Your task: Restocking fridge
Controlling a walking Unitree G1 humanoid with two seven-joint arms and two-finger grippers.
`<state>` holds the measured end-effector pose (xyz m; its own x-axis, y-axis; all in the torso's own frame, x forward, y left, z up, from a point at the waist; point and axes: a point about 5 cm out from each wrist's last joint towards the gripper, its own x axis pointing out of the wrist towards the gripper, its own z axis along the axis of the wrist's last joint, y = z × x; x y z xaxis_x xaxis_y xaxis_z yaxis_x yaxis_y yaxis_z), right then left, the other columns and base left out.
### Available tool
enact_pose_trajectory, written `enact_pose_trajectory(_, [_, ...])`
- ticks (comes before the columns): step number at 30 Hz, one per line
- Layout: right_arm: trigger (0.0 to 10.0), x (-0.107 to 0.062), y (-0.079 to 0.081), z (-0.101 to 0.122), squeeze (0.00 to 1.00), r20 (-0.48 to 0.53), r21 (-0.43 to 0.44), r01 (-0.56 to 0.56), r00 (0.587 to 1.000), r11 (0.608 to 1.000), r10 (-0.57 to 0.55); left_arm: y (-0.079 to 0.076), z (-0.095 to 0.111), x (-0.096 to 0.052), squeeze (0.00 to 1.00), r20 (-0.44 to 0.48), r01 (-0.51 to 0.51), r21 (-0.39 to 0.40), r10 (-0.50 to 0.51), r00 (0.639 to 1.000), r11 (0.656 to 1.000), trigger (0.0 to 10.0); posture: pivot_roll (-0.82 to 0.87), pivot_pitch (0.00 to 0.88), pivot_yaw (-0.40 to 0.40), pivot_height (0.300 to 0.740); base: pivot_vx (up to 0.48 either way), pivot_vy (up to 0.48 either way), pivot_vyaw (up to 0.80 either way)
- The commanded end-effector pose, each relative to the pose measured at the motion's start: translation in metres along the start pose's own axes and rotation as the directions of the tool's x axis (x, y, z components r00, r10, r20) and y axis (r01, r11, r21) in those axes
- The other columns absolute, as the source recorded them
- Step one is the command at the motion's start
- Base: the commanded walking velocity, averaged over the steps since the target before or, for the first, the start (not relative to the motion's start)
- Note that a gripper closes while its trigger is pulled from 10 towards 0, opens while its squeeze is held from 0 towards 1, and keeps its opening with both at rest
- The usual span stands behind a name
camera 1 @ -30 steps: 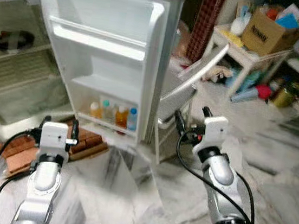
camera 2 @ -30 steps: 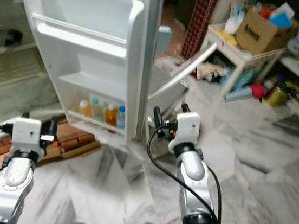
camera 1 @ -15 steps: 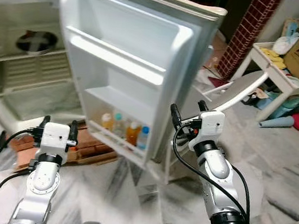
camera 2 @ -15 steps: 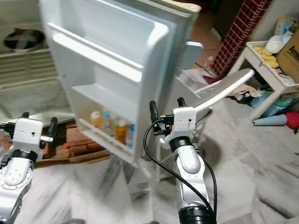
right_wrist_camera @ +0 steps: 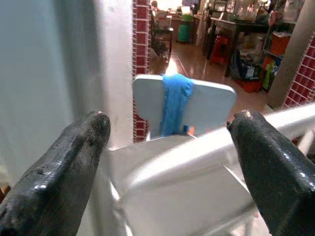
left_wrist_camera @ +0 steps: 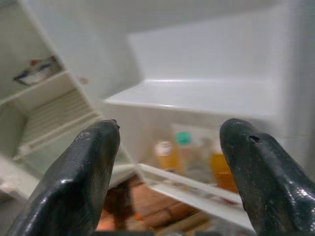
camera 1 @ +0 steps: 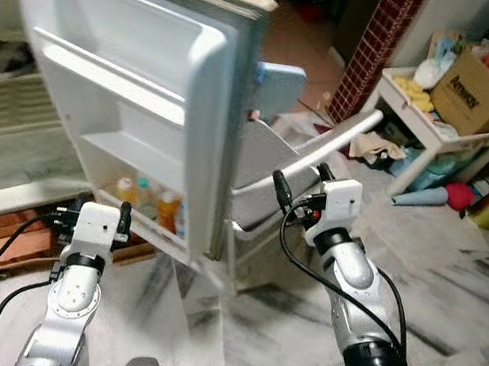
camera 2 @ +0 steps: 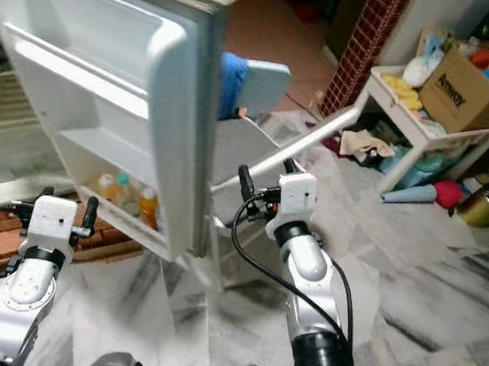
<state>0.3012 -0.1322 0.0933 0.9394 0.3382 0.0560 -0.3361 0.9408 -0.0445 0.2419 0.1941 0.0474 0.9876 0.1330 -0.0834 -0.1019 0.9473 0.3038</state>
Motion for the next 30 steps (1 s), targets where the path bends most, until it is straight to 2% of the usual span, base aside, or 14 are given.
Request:
enact_pose_trajectory(1, [10.0,0.001,-0.005,0.001,0.00,0.005,-0.011,0.007,1.000,1.000,-0.007,0.000,0.001,-0.002,0.00,0.009,-0.009,-0.024,0.009,1.000,1.000,10.0,0.09,0.052,-0.020,0.740,0.000,0.000,0.78])
enact_pose_trajectory(7, [10.0,0.001,-0.007,0.000,0.00,-0.002,0.003,0.026,1.000,1.000,-0.026,0.006,-0.001,-0.002,0.00,-0.005,-0.045,-0.050,0.045,0.999,0.998,10.0,0.09,0.054,-0.026,0.740,0.000,0.000,0.78])
enact_pose_trajectory(16, [10.0,-0.004,0.001,-0.007,0.00,-0.007,0.023,0.032,0.999,0.999,-0.032,0.010,0.000,-0.005,0.00,0.005,-0.052,-0.064,0.052,0.999,0.997,10.0,0.09,0.065,-0.010,0.740,0.000,0.000,0.78])
enact_pose_trajectory(25, [10.0,-0.003,-0.006,0.000,0.00,0.031,-0.002,0.089,0.996,0.996,-0.089,0.010,0.004,-0.005,0.00,0.027,-0.039,-0.079,0.042,0.999,0.996,10.0,0.08,0.073,-0.002,0.740,0.000,0.000,0.77])
enact_pose_trajectory(27, [10.0,-0.004,-0.008,0.000,0.00,0.031,0.024,0.118,0.992,0.993,-0.118,0.009,0.004,-0.006,0.00,0.033,-0.033,-0.079,0.035,0.999,0.996,10.0,0.08,0.072,-0.006,0.740,0.139,0.000,0.00])
enact_pose_trajectory(30, [10.0,-0.006,-0.010,0.000,0.00,0.028,0.016,0.135,0.990,0.991,-0.135,0.008,0.005,-0.007,0.00,0.033,-0.030,-0.084,0.033,0.999,0.996,10.0,0.07,0.078,-0.013,0.740,0.281,0.000,0.00])
